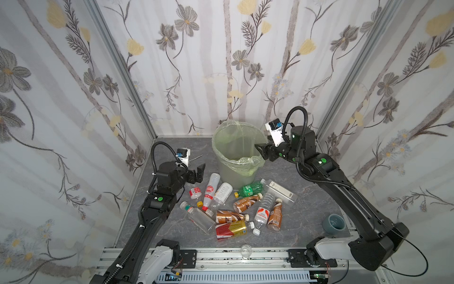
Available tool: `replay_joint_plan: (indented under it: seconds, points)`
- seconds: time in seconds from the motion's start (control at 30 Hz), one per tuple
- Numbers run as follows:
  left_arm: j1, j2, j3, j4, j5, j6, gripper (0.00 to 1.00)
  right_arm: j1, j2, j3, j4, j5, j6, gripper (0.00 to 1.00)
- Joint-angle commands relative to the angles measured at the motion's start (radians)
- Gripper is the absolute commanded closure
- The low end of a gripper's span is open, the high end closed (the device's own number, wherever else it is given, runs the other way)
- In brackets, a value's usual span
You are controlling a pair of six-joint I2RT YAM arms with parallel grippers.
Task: Put the plastic bottles in the bin
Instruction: 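Move the right gripper down to the clear square water bottle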
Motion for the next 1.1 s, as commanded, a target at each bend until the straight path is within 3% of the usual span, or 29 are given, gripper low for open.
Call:
replay_joint_plan:
  seconds: [0.0, 0.17, 0.37, 1.07]
  points:
    - [0.000, -0.004, -0.003, 0.006, -0.017, 0.007, 0.00, -0.035, -0.062, -0.085, -0.047, 0.035, -0.026, 0.20]
    - [0.002, -0.008, -0.003, 0.007, -0.018, 0.010, 0.00, -0.155, -0.157, -0.235, -0.070, -0.034, -0.021, 0.20]
    - [0.002, -0.004, 0.000, 0.008, -0.018, 0.008, 0.00, -0.234, -0.145, -0.357, -0.021, -0.114, -0.021, 0.21]
    - [0.002, -0.032, -0.008, 0.009, -0.033, 0.013, 0.00, -0.243, 0.172, -0.401, -0.116, 0.028, -0.012, 0.22]
